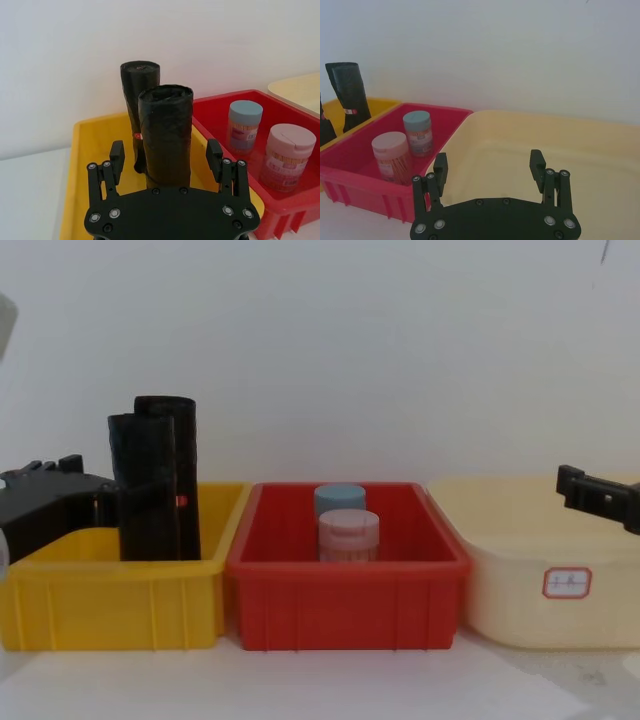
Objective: Pick up the garbage bag with the one hand and transfer it to the other hand.
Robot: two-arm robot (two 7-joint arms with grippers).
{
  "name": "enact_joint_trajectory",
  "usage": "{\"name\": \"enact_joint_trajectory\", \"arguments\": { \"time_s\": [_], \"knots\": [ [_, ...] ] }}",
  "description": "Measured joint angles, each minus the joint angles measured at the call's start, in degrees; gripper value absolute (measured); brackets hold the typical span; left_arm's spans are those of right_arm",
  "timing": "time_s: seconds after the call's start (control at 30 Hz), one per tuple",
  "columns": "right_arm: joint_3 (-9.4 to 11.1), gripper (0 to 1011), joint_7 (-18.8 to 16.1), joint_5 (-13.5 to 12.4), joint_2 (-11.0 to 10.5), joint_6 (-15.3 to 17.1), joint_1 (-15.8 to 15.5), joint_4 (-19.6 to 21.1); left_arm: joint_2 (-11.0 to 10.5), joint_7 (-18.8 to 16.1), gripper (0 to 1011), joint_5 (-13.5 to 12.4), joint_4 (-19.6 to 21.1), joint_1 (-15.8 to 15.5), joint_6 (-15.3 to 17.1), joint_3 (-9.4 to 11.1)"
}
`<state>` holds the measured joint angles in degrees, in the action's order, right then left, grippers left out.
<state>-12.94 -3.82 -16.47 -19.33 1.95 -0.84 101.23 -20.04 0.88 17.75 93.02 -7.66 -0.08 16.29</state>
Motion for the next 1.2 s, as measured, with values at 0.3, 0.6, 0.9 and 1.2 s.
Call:
{"name": "enact_joint_trajectory", "arguments": {
  "time_s": [0.3,0.6,0.9,1.2],
  "knots": [
    [0.0,1000,0.0,0.0,0.0,0.0,0.0,0.0,0.8,2.4,1000,0.0,-3.1,-3.3,-0.1,0.5],
    [0.0,1000,0.0,0.0,0.0,0.0,0.0,0.0,1.5,4.1,1000,-0.5,-5.6,-5.9,-0.2,1.0],
    [0.0,999,0.0,0.0,0.0,0.0,0.0,0.0,2.3,4.7,955,-1.1,-7.5,-7.7,-0.9,0.8],
    [0.0,1000,0.0,0.0,0.0,0.0,0.0,0.0,2.9,4.8,740,-1.5,-8.4,-8.5,-1.5,0.2]
  ]
}}
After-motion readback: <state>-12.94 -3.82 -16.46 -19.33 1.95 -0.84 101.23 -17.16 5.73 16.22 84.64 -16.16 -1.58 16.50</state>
